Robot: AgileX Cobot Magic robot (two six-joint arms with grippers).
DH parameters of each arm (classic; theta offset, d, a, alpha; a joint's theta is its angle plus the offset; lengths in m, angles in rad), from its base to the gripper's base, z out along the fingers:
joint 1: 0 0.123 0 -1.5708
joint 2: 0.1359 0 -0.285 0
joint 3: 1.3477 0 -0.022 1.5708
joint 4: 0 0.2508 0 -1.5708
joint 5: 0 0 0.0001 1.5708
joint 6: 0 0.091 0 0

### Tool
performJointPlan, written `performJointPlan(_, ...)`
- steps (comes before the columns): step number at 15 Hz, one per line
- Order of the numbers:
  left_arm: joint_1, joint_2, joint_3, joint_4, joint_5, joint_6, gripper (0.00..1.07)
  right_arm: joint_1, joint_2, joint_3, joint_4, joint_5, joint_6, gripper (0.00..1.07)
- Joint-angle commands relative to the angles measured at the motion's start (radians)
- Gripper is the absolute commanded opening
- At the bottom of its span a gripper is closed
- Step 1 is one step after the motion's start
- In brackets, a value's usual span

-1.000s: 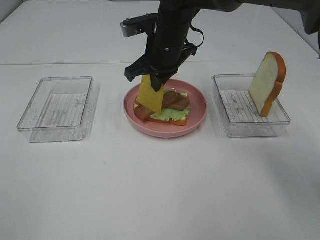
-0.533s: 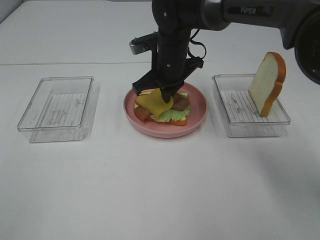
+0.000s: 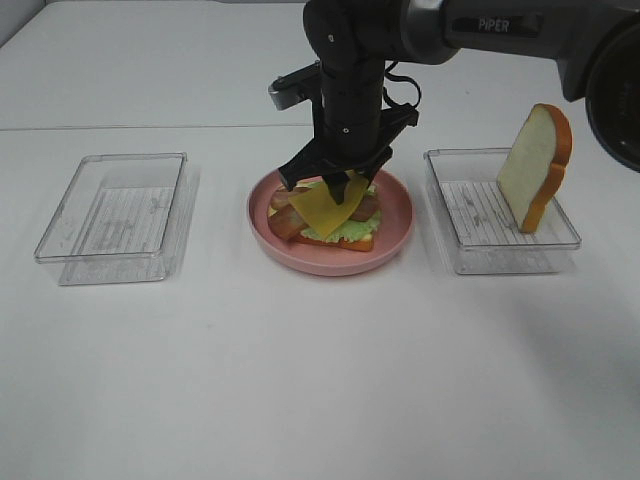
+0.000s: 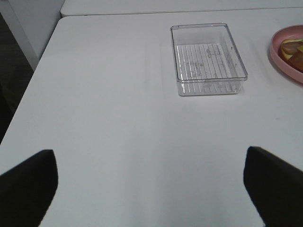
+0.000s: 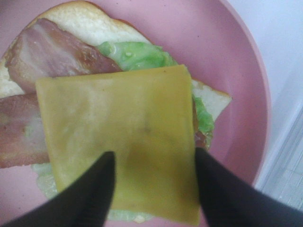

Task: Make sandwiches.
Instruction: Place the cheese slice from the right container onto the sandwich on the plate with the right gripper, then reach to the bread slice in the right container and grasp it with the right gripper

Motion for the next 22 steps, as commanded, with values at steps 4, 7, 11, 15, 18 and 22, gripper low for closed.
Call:
performJointPlan(4,0.002,-0.017,0.002,-0.004,-0.005,-0.002,1.0,-0.002,-0.057,0.002,-0.07,0.046,-0.017,0.99)
performJointPlan(7,0.002,-0.017,0.002,-0.004,-0.005,-0.002,1.0,-0.004,-0.173,0.002,-0.079,0.079,-0.035,0.99)
performJointPlan(11,0.002,-0.017,0.002,-0.004,-0.005,-0.002,1.0,-0.118,-0.292,0.002,-0.094,0.138,-0.055,0.99)
performJointPlan(15,0.002,-0.017,0.002,-0.004,-0.005,-0.002,1.0,-0.298,-0.337,0.002,-0.089,0.167,-0.058,0.99)
performJointPlan(18,0.002,-0.017,0.002,-0.004,-0.005,-0.002,1.0,-0.418,-0.337,0.004,0.012,0.172,-0.093,0.99)
performJointPlan(22,0.002,-0.017,0.002,-0.004,-0.005,-0.002,1.0,-0.535,-0.303,0.004,0.126,0.151,-0.133,0.99)
